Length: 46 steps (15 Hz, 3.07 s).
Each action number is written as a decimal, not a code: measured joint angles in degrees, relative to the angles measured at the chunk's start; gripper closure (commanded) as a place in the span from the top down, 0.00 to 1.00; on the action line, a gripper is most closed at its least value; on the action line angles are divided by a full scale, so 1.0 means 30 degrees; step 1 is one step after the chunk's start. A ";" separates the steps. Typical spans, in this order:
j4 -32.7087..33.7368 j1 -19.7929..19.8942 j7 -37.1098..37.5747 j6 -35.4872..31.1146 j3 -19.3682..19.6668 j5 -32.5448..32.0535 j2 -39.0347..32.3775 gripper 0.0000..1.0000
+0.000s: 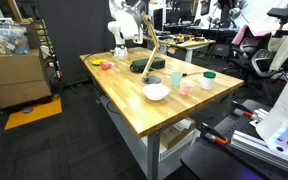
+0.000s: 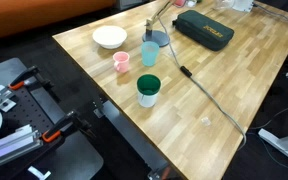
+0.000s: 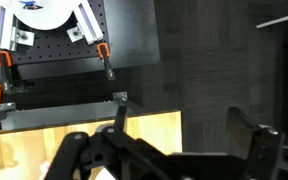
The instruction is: Tilt the white mug over the bowl
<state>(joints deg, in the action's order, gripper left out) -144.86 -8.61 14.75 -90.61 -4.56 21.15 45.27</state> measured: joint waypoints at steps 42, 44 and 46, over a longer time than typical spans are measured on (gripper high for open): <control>-0.1499 0.5402 0.2133 -0.3688 0.1976 -0.0676 -0.2593 1.00; -0.1328 0.5365 0.1250 -0.3708 0.2277 -0.0268 -0.3042 1.00; -0.1055 0.5360 0.0439 -0.3759 0.2746 -0.0083 -0.3730 1.00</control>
<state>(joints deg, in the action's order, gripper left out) -148.03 7.47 16.06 -101.89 3.68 20.90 34.08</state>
